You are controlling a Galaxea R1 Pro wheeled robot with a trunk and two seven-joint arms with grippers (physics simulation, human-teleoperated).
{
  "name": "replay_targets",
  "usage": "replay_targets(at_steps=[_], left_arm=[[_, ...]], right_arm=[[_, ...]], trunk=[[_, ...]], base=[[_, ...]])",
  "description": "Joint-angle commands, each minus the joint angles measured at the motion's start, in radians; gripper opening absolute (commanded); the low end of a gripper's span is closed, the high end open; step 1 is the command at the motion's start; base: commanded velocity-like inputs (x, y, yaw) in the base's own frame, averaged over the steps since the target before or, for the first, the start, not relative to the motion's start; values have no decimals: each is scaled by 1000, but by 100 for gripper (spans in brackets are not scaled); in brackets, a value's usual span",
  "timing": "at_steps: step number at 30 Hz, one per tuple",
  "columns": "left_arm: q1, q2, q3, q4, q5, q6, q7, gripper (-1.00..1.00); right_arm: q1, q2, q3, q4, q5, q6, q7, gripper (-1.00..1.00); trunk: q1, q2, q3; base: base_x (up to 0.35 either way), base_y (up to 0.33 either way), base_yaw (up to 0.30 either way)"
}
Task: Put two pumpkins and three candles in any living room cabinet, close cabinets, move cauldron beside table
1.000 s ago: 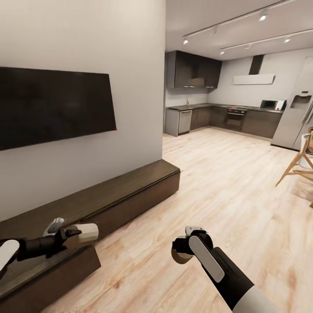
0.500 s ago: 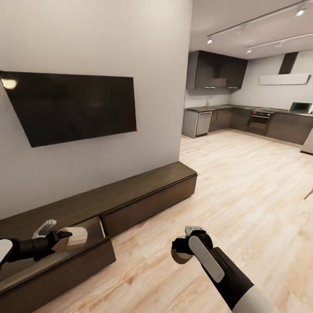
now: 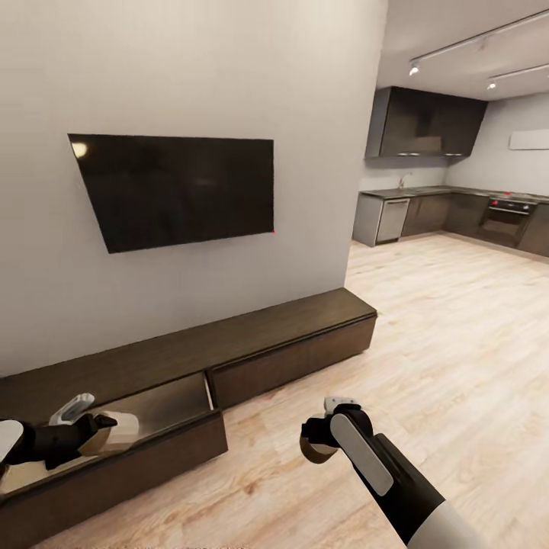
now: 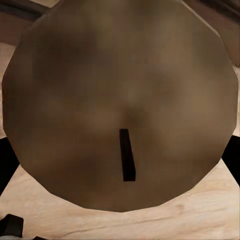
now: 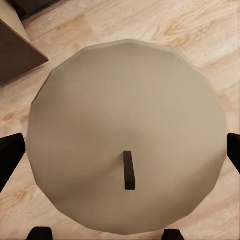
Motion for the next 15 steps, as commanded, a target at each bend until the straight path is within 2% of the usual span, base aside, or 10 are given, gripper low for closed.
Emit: replay_targets(at_steps=[1,10,15], left_arm=[[-1,-1,0,-1,15,2,15,-100],[-1,-1,1,-1,16,2,19,-100],[-1,-1,1,-3,19,2,17,-100]], right_arm=[[-1,-1,3,-2,-13,-3,-12,-100],[-1,-1,3,-2,-13,-3,-12,-100],[-1,-1,3,-2,-13,-3,-12,-100]], trunk=[[-4,6,2],[-38,69,27],[-38,69,25]], base=[[0,0,275],[0,0,275],[0,0,275]])
